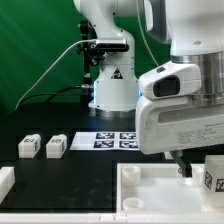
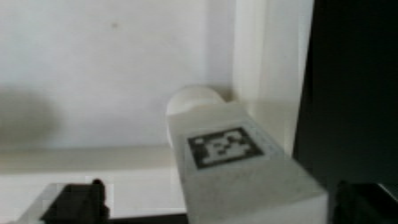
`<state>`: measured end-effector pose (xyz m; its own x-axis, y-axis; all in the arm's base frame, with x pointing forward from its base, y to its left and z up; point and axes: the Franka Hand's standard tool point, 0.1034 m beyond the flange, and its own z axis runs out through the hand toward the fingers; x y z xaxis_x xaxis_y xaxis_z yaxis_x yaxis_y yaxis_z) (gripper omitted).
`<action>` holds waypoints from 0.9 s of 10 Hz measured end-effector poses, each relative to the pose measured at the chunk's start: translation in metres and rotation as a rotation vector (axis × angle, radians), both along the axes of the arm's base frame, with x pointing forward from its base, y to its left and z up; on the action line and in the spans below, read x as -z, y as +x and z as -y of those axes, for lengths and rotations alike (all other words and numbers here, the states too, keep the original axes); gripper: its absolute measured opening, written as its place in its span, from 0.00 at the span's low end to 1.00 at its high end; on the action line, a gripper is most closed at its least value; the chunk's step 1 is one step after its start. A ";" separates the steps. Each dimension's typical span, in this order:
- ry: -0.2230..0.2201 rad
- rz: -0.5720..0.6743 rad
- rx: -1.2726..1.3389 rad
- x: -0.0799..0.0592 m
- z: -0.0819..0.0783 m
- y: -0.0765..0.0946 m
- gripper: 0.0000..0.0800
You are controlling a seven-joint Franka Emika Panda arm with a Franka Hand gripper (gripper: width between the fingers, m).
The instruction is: Assemble one leg
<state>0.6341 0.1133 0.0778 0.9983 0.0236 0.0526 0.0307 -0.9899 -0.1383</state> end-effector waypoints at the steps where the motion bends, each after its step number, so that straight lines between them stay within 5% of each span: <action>1: 0.009 -0.012 0.057 0.000 -0.002 -0.001 0.67; 3: 0.027 -0.039 0.235 0.000 -0.003 -0.001 0.38; 7: 0.055 -0.099 0.615 0.001 -0.001 -0.001 0.38; 9: 0.150 -0.145 1.099 0.003 0.001 -0.006 0.38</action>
Offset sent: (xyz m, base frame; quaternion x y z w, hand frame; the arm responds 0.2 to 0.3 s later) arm 0.0000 0.0000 0.0000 0.0000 0.0000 0.1790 0.9838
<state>0.6284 0.1126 0.0749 0.4695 -0.8722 -0.1374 -0.8767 -0.4421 -0.1898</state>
